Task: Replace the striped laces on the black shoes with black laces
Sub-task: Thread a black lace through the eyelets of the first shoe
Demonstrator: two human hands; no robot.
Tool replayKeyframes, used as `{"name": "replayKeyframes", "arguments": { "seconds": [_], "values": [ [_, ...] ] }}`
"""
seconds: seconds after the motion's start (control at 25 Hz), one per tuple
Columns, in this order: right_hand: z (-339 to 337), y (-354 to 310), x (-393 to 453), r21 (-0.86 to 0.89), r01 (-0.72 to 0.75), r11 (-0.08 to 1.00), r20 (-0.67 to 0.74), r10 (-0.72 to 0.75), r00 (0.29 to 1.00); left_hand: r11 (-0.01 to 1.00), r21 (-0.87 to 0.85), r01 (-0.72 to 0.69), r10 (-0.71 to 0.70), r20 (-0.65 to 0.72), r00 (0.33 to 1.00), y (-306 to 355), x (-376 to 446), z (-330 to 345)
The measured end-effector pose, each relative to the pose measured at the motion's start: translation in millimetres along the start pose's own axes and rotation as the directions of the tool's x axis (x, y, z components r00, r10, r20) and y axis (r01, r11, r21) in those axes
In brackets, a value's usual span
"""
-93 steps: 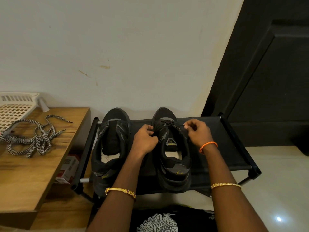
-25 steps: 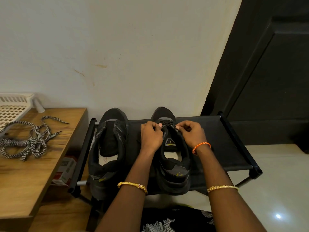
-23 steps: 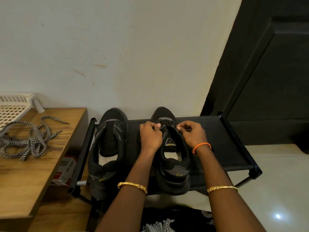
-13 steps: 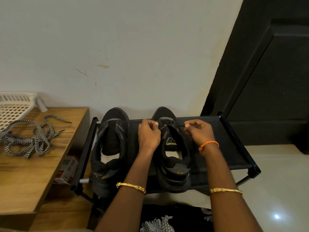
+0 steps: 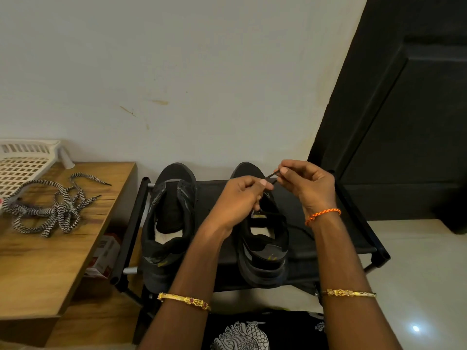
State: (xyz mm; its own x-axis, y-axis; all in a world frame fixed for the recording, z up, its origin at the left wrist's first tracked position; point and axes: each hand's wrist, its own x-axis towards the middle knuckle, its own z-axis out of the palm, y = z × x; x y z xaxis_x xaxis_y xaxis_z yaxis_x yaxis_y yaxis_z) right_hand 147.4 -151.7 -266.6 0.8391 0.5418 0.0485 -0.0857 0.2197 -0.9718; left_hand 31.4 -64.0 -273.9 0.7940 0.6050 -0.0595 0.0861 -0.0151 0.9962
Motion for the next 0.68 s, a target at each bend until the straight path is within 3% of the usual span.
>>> {"name": "replayKeyframes", "arguments": {
  "seconds": [0.2, 0.4, 0.56, 0.68],
  "values": [
    [-24, 19, 17, 0.070, -0.060, 0.996, -0.214, 0.074, 0.974, 1.000, 0.015, 0.009, -0.006, -0.168, 0.986, -1, -1, -30],
    [-47, 37, 30, -0.002, -0.107, 0.994, -0.389, 0.098, 0.916, 0.999, -0.040, 0.019, -0.035, -0.443, 0.896, -12, 0, -63],
    [-53, 47, 37, -0.049, -0.174, 0.984, -0.448, 0.134, 0.884, 0.998, 0.058, 0.016, 0.013, -0.466, 0.885, -17, 3, -69],
    [-55, 51, 39, -0.062, -0.224, 0.973, -0.507, 0.163, 0.846, 0.989, 0.140, -0.041, 0.114, -0.571, 0.813, -15, 4, -71]
  ]
}}
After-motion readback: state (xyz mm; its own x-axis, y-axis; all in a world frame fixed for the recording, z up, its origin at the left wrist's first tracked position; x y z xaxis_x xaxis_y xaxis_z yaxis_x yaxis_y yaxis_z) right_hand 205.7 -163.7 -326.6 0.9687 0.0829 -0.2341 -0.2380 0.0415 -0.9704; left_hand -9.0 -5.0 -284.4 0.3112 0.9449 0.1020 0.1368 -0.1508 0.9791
